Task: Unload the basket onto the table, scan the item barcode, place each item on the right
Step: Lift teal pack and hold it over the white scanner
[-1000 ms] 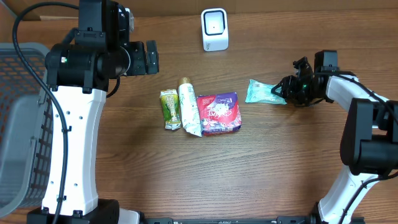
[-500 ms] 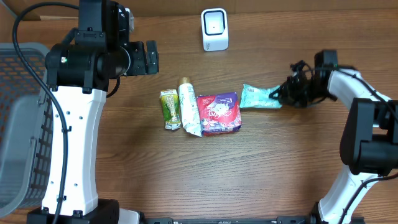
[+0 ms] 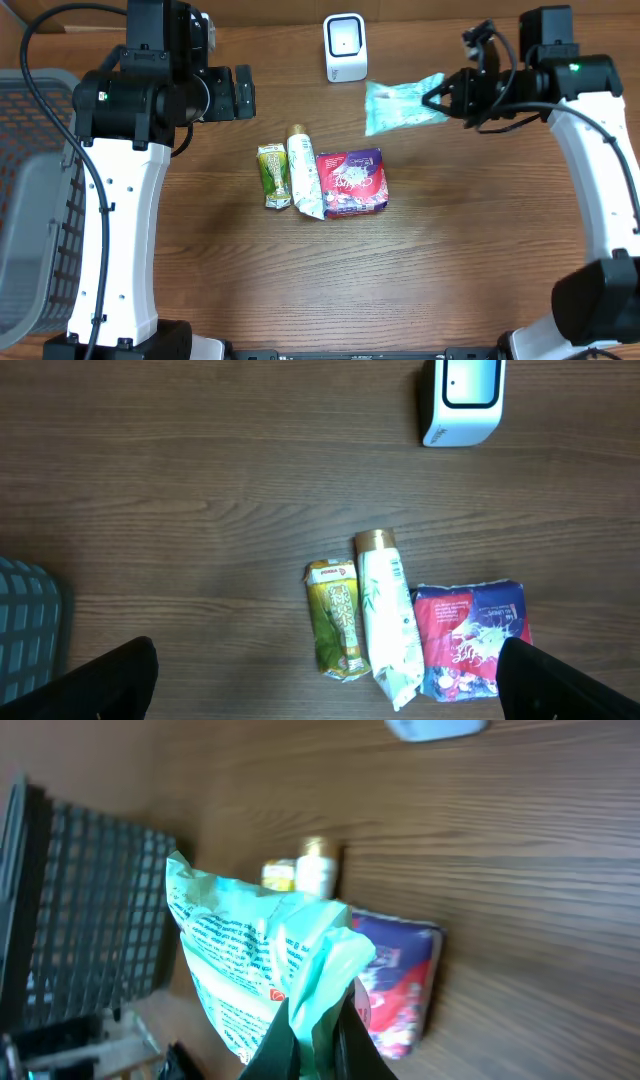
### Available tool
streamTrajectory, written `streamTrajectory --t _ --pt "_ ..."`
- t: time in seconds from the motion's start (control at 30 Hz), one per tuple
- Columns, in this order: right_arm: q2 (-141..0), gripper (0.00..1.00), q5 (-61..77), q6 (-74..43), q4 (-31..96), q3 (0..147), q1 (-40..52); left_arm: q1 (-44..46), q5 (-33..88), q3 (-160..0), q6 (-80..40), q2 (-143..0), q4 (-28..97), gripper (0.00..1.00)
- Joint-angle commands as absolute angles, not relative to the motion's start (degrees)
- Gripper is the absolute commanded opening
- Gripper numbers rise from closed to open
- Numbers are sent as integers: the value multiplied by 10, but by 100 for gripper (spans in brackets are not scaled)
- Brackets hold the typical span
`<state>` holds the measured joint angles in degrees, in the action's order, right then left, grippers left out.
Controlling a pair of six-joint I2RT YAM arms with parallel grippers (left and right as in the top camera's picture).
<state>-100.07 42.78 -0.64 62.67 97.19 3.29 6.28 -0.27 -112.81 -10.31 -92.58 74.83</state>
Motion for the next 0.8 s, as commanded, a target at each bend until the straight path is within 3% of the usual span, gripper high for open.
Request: streamTrajectory --t 0.0,0.23,0.47,0.77 --pt "-974 4 402 -7 626 983 52 64 -6 -1133 -98 -927 748 100" --pt "-956 4 346 -35 678 1050 60 64 -6 -1133 -98 -927 748 100" --pt "-957 4 62 -66 712 1189 130 64 -6 -1133 -98 -927 748 100" --pt "-1035 4 -300 -33 562 1196 252 64 -6 -1133 -98 -927 748 100"
